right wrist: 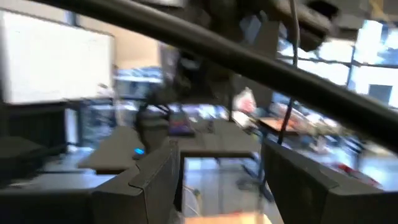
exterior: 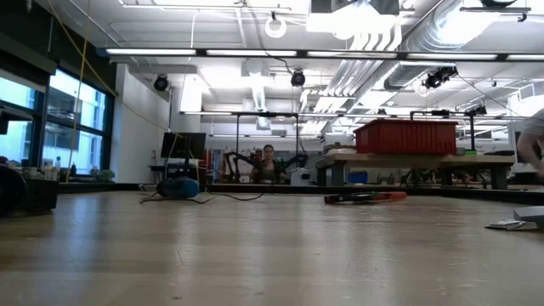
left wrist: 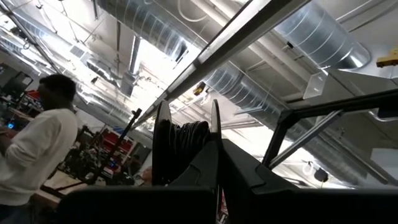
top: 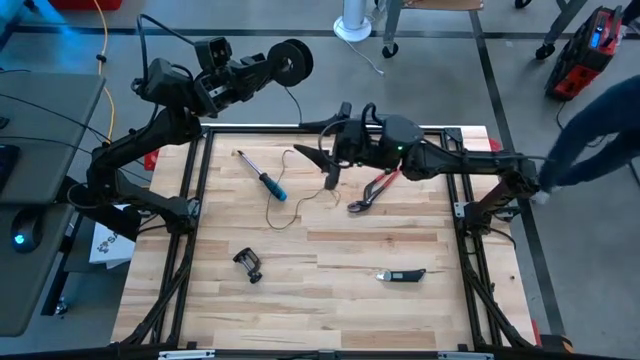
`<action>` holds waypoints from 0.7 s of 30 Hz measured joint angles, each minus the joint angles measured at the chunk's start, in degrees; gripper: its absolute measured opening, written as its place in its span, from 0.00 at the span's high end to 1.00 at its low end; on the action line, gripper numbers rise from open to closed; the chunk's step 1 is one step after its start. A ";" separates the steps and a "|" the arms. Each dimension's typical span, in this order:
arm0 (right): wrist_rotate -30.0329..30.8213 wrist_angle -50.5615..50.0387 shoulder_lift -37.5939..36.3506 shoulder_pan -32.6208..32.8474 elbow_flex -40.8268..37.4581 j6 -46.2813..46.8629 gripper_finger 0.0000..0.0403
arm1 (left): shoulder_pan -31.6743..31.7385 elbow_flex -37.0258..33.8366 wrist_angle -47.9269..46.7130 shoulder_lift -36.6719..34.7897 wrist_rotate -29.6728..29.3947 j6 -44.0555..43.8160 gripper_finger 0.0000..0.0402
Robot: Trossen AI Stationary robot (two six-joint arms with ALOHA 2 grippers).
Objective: Coil cords
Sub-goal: Coil the black wire onto the black spool
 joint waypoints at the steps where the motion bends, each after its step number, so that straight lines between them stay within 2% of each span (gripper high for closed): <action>1: -1.27 0.27 -0.48 0.21 0.00 0.00 0.46 | 0.02 0.00 0.06 0.00 -0.04 0.00 1.00; 4: -0.69 0.65 -1.74 1.33 0.00 -2.05 0.47 | 0.02 0.01 0.14 0.00 -0.12 0.00 1.00; 8: 7.26 0.01 -2.19 2.24 0.02 -5.54 0.49 | 0.02 0.00 0.26 0.00 -0.31 0.00 1.00; 10: 9.34 -1.51 -2.01 1.63 0.02 -4.75 0.50 | -0.02 0.00 0.35 0.00 -0.29 0.00 1.00; 13: 9.28 -2.55 -0.75 0.07 0.02 -0.88 0.51 | -0.24 0.00 0.35 0.00 -0.36 0.01 1.00; 21: 4.21 -3.45 2.84 -2.29 0.02 5.46 0.51 | -0.67 0.00 0.34 0.00 -0.72 0.02 1.00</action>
